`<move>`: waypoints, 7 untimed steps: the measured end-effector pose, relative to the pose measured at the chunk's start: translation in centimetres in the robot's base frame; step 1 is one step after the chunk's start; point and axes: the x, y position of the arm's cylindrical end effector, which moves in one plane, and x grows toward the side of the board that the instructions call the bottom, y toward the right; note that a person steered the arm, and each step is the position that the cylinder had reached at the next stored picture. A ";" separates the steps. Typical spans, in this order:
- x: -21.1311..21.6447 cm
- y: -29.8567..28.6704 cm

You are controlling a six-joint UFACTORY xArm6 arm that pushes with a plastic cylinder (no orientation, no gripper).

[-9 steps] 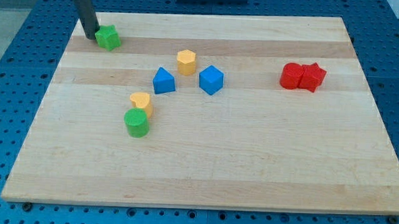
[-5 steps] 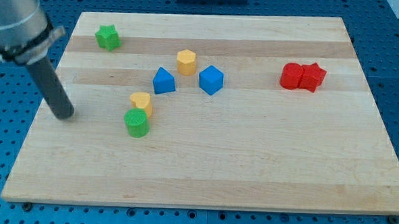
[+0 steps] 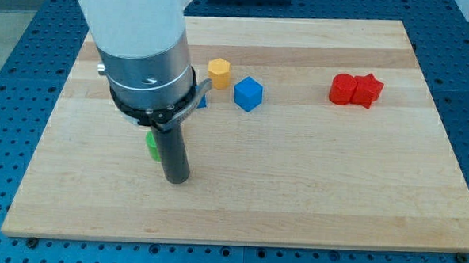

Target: Slide the green circle to the center left

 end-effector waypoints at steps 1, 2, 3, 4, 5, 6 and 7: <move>-0.5 0.0; -2.5 -0.8; -5.0 -3.1; -7.6 -6.0; -10.7 -8.2; -13.6 -9.2; -10.4 -7.2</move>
